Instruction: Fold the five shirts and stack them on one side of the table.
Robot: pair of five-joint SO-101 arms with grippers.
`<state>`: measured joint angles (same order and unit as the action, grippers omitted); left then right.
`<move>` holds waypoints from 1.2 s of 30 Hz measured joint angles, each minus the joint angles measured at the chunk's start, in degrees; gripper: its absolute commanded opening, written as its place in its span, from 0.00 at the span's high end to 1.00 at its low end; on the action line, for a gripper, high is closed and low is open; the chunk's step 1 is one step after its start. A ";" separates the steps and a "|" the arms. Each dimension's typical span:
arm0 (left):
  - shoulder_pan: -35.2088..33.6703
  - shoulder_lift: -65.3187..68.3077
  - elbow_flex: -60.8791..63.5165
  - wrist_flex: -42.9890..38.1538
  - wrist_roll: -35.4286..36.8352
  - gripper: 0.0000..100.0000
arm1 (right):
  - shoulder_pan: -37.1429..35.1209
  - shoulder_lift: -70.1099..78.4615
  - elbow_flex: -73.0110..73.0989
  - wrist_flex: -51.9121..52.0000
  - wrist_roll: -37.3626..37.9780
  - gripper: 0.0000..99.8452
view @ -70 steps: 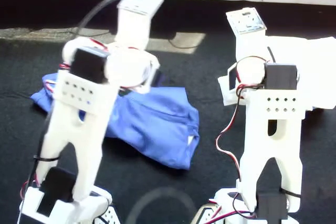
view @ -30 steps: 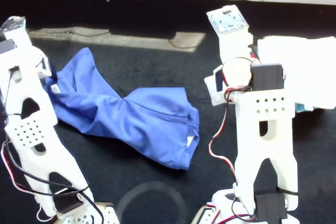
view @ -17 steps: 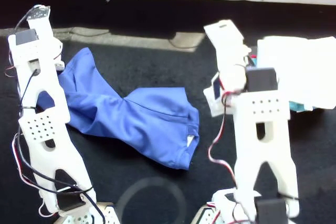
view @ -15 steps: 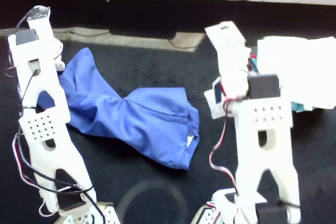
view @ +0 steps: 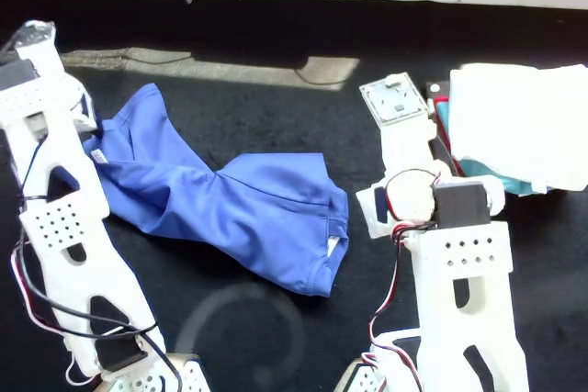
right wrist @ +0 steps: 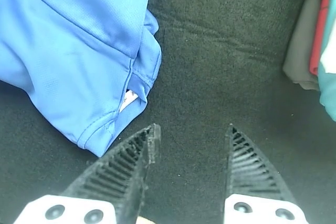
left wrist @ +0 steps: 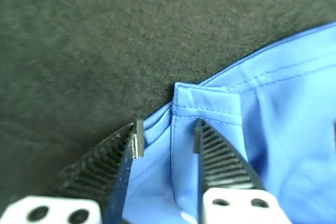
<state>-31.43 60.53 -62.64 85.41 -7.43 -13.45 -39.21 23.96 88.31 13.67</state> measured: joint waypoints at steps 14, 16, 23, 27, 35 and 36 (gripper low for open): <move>5.01 1.58 -0.26 -2.37 0.09 0.81 | 0.00 0.00 0.53 -0.09 0.00 0.80; 5.80 1.58 -0.26 -2.90 0.09 0.81 | 0.00 0.00 0.53 -0.09 0.00 0.80; 6.68 1.58 -0.26 -2.90 2.02 1.00 | 0.00 0.00 0.53 -0.09 0.00 0.80; 7.47 1.58 -0.26 -2.90 2.02 0.99 | 0.00 0.00 0.53 -0.09 0.00 0.80; 5.10 1.67 -6.68 3.69 2.02 0.99 | 0.00 0.00 0.53 -0.09 0.00 0.80; 4.22 1.67 -8.62 5.45 2.02 0.99 | 0.00 0.00 0.53 -0.09 0.00 0.80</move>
<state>-27.21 62.20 -71.25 90.86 -5.41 -13.45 -39.21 24.48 88.22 13.67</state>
